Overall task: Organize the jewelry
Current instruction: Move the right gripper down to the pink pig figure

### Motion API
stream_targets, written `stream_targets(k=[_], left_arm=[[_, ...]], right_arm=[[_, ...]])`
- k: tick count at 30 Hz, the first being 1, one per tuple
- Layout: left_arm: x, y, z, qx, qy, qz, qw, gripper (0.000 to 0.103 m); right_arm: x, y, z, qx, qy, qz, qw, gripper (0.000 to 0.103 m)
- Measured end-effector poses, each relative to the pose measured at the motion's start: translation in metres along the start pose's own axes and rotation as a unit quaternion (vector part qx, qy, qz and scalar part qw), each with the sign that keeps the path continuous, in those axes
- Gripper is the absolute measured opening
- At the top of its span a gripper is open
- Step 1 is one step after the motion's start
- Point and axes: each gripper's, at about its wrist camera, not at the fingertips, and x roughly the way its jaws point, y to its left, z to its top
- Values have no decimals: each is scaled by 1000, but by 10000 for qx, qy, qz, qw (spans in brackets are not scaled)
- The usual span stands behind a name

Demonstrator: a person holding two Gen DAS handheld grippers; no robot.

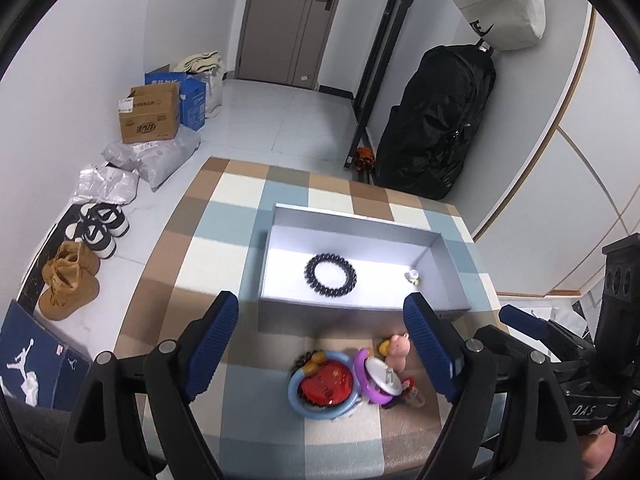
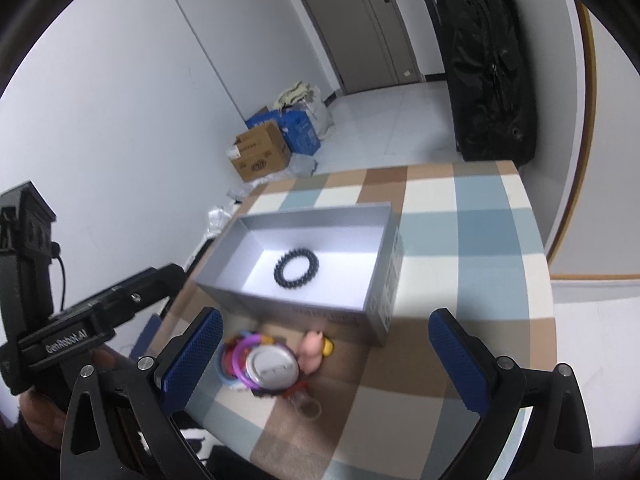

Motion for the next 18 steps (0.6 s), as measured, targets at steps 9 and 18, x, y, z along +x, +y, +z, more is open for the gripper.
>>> stream_targets(k=[9,18], left_arm=[[2,7,-8,-48,81,148,9998,81],[11,16,-13,-106,363,371,9986,81]], right_arm=[[10,-2,-14,120,382,170,9991,103],[27,10,-23,-92,715,197,9972,88]])
